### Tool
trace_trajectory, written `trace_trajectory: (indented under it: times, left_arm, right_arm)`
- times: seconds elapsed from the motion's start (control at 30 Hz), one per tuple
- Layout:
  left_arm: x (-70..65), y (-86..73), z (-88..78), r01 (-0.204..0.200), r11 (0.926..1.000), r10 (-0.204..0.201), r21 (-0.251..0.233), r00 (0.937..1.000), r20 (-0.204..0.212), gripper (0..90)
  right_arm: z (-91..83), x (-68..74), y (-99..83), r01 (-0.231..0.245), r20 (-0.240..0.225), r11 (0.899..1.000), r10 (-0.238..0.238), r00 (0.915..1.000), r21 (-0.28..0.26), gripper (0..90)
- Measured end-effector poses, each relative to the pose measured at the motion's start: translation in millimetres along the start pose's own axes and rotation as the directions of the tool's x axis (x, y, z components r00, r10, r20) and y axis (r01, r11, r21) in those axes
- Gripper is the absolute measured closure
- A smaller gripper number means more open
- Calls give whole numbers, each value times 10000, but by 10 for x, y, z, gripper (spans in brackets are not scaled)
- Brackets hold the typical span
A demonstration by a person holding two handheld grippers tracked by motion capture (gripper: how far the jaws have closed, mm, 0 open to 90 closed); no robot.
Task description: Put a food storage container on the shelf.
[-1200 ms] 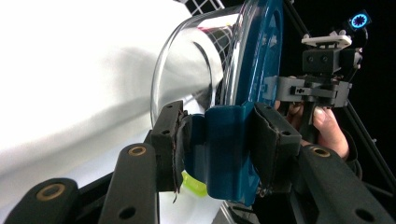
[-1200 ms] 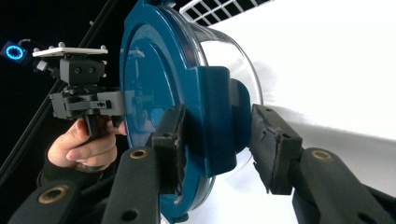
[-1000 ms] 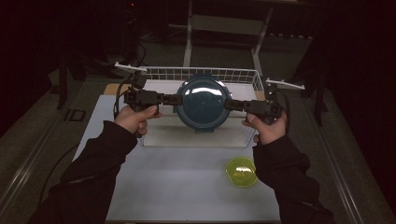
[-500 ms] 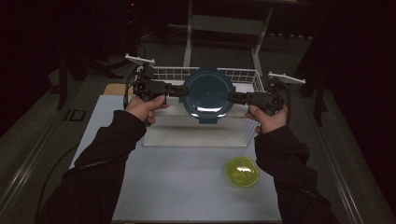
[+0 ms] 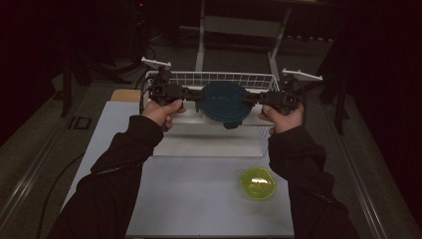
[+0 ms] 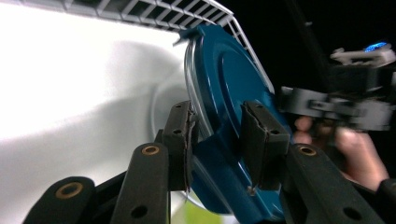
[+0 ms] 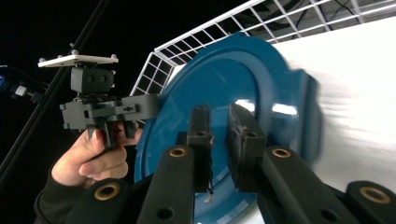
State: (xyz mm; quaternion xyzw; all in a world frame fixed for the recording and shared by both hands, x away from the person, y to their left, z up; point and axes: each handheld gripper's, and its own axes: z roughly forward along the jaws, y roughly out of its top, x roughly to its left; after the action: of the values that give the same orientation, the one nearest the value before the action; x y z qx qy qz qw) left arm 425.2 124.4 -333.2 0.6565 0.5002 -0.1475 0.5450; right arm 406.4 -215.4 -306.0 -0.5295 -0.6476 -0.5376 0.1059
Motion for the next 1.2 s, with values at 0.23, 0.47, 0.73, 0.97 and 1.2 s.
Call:
trace_trajectory:
  times: [0.23,0.47,0.73,0.97,1.2]
  left_arm:
    - [-17,-29,5,-246,9996,244,-139,9996,-150,595]
    - [-66,-33,-104,-566,9959,521,-700,9966,-645,490]
    - [-145,-216,-285,-1755,9758,1728,-1305,9844,-321,288]
    - [-202,-398,-411,-2451,9571,2390,-1546,9693,-572,172]
    - [-198,-694,-496,-3255,9267,3107,-1879,9448,-1044,129]
  right_arm:
    - [55,74,4,282,58,9996,-282,9996,53,722]
    - [34,162,-15,1005,392,9949,-1005,9942,16,649]
    - [-44,301,-162,2218,922,9751,-2216,9708,80,573]
    - [-91,411,-288,2927,1307,9560,-2930,9471,222,591]
    - [-148,512,-450,3418,1193,9393,-3429,9318,305,606]
